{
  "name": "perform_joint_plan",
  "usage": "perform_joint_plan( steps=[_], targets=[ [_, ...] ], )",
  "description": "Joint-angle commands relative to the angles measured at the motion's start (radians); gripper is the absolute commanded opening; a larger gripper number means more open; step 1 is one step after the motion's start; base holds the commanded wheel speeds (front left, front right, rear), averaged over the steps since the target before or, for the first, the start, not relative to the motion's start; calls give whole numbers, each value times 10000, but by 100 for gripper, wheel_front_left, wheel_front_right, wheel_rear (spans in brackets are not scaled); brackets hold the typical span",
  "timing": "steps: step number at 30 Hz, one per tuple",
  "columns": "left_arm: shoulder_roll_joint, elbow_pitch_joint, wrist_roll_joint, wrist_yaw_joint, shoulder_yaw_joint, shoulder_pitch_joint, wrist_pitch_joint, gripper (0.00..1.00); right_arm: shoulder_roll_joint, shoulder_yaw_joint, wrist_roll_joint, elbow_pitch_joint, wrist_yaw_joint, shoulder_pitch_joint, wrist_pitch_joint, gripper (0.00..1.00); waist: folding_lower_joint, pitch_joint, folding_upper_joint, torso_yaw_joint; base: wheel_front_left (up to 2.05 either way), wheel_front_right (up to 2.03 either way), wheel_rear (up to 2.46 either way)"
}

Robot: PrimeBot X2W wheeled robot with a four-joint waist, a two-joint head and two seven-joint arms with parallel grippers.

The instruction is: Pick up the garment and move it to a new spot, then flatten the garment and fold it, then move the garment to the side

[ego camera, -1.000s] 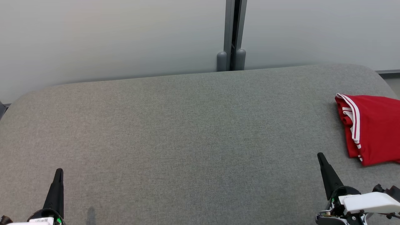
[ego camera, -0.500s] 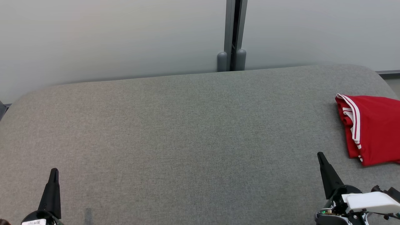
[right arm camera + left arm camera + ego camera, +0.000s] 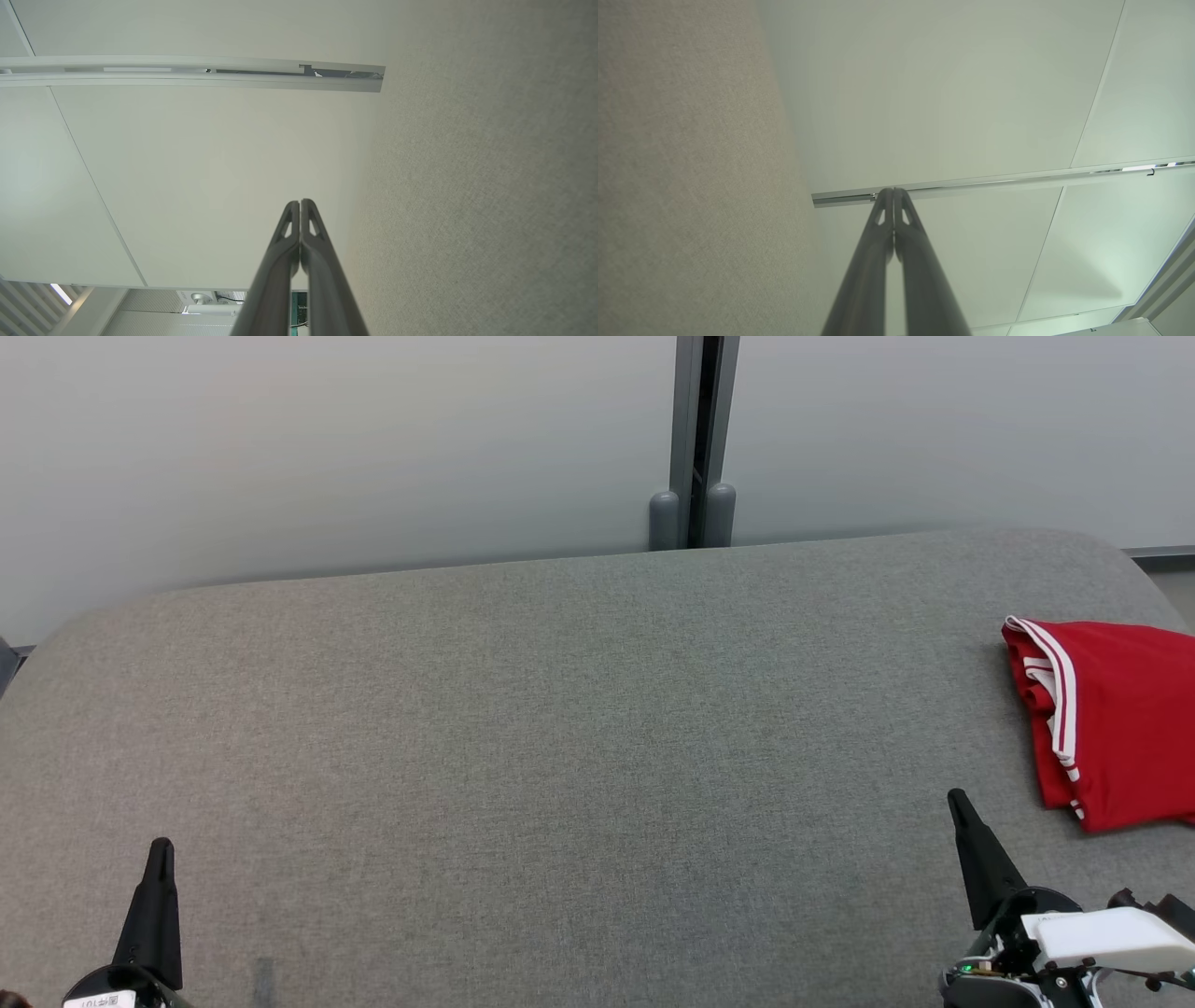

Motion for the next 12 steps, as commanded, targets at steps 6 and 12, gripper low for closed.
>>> perform_joint_plan(
  steps=[6,12],
  targets=[
    [19,5,53,-58,66,-173,40,0,-22,-48,10,1,0,-63,33,0,0,0,0,0,0,0,0],
    [8,6,62,-58,82,-178,56,0,-15,-57,0,-1,0,-61,43,0,0,0,0,0,0,0,0]
  ],
)
